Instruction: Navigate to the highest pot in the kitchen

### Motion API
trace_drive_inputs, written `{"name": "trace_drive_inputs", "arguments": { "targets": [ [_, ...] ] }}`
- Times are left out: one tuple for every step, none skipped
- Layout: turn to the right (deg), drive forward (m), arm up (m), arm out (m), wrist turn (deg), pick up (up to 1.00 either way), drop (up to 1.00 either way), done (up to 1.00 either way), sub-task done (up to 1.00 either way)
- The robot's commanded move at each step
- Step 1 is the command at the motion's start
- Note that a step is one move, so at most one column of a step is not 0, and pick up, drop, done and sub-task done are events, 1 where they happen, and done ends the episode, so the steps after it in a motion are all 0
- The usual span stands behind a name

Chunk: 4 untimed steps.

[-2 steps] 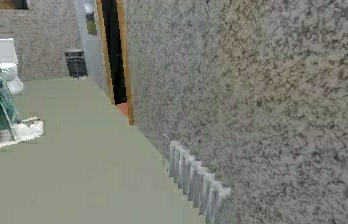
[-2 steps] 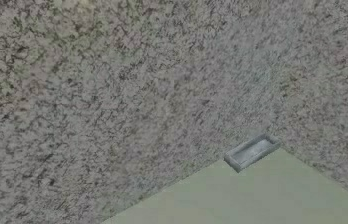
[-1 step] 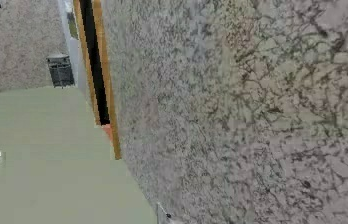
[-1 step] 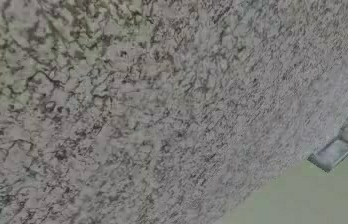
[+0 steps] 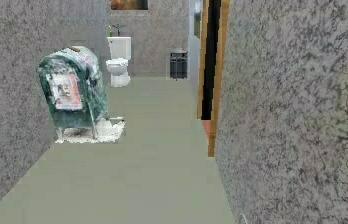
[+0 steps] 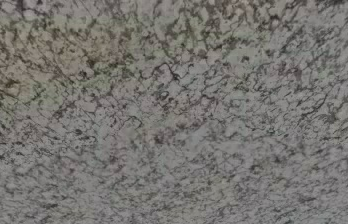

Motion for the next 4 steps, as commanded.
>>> {"name": "trace_drive_inputs", "arguments": {
  "targets": [
    [0.0, 1.0, 0.0, 0.0, 0.0, 0.0, 0.0, 0.0, 0.0],
    [-3.0, 0.0, 0.0, 0.0, 0.0, 0.0, 0.0, 0.0, 0.0],
    [0.0, 1.0, 0.0, 0.0, 0.0, 0.0, 0.0, 0.0, 0.0],
    [0.0, 0.25, 0.0, 0.0, 0.0, 0.0, 0.0, 0.0, 0.0]
  ]
}}
